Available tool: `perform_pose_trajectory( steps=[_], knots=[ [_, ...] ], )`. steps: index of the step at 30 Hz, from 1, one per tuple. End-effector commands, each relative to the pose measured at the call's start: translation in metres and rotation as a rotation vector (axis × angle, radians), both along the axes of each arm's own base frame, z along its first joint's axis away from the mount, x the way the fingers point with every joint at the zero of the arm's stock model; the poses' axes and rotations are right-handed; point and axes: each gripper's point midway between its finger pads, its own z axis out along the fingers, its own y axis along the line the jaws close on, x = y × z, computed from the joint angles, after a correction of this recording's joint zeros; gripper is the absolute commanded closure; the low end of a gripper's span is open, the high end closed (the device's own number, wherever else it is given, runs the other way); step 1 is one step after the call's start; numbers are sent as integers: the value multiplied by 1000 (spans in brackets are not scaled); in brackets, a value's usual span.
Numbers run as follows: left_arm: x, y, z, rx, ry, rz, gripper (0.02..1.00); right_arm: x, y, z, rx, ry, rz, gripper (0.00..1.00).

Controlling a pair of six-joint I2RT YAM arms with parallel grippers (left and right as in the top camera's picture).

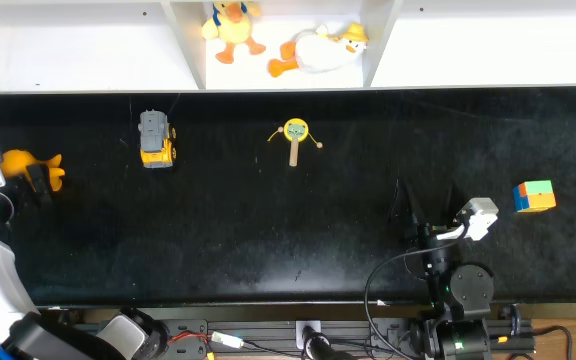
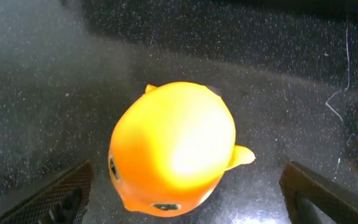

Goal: Store Toys

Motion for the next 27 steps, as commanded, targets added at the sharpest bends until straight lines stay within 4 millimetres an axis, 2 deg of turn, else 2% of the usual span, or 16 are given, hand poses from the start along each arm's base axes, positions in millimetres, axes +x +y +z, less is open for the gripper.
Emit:
perform_pose_trajectory(
  steps=[1,5,10,16,20,25,27],
  knots=[
    [-3,9,-6,13,13,-30,42,0,-1,-4,4,1,-7,5],
    [-2,11,-9,11,-1,-57,42,0,-1,-4,4,1,-6,7],
    [9,15,-8,17,-45,-82,64,0,-1,-4,4,1,-6,5],
    [15,18,-23,-8,-47,-95,121,0,-1,-4,4,1,-6,5],
    [21,20,-23,-7,-71,-109,255,0,-1,-4,4,0,-6,5],
    [27,25,-16,18,-105,-105,527,0,-1,-4,4,1,-6,5],
    [28,27,-13,8,-121,-88,584,0,-1,-4,4,1,-6,5]
  ],
)
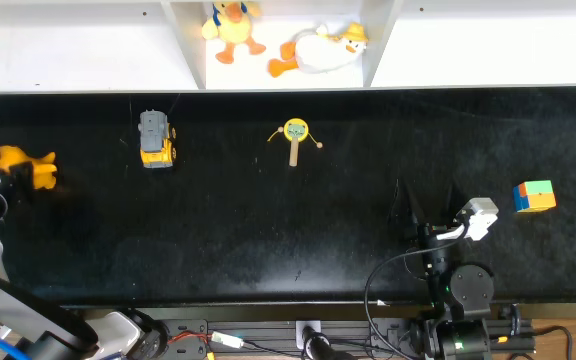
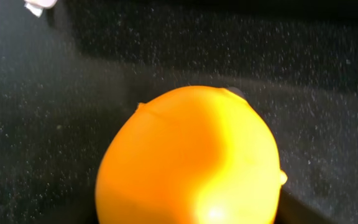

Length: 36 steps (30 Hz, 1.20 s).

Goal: Store Toys

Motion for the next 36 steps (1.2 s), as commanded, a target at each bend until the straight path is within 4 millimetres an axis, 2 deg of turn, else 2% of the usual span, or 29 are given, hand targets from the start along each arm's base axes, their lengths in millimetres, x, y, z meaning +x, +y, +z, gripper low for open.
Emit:
perform_pose_trajectory(
  steps=[1,5,9,17,19,22,25,29,36],
  knots=[
    [7,3,11,-12,-51,6,592,0,-1,-4,4,1,-6,5],
    [13,3,20,-50,-104,26,617,0,-1,-4,4,1,-6,5],
    [20,-1,38,-87,-166,30,658,0,-1,-4,4,1,-6,5],
    [40,-13,99,-104,-250,146,687,0,-1,-4,4,1,-6,5],
    [48,-18,111,-79,-236,187,691,0,-1,-4,4,1,-6,7],
    [71,-38,134,-38,-248,156,700,0,-1,-4,4,1,-6,7],
    [87,-46,148,9,-255,188,706,0,-1,-4,4,1,-6,7],
    [107,-53,151,11,-264,192,715,0,-1,-4,4,1,-6,5],
    [139,-51,136,-18,-280,190,730,0,-1,-4,4,1,-6,5]
  ],
)
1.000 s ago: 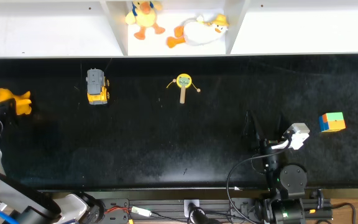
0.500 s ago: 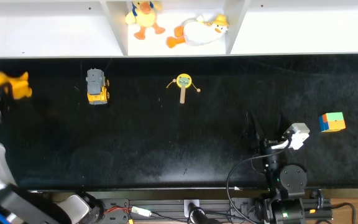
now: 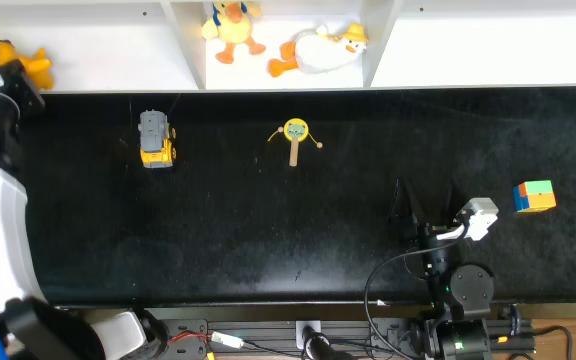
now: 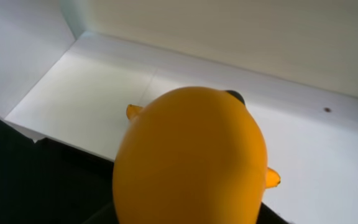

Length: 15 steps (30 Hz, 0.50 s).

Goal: Store Toys

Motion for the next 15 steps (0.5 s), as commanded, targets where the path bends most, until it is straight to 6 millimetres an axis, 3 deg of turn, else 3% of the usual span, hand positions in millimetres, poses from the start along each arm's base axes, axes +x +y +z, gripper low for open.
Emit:
perform_pose_trajectory(
  steps=[1,15],
  knots=[
    [20,7,-3,-7,-26,38,728,0,-1,-4,4,1,-6,5],
    [57,4,-27,-21,-84,-49,737,0,-1,-4,4,1,-7,5]
  ],
)
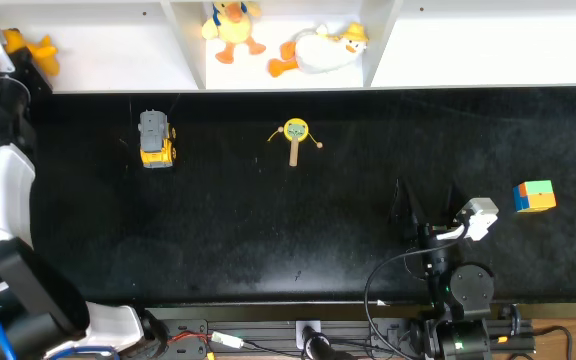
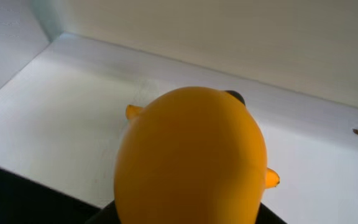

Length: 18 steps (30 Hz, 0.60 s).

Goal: Store Toys

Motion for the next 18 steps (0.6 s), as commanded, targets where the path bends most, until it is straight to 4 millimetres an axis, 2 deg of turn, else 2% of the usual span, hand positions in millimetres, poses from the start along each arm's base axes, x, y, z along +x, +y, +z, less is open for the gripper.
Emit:
perform_pose_trajectory(
  steps=[1,12,16,18],
  knots=[
    [16,-4,5,-14,-41,-30,737,0,-1,-4,4,0,-7,5],
    [24,-2,-15,-20,-22,-31,724,0,-1,-4,3,0,-7,5],
    [27,-1,-26,-27,-9,-31,680,0,-1,-4,3,0,-7,5],
    [28,-1,-29,-28,-8,-31,610,0,-1,-4,3,0,-7,9]
  ],
)
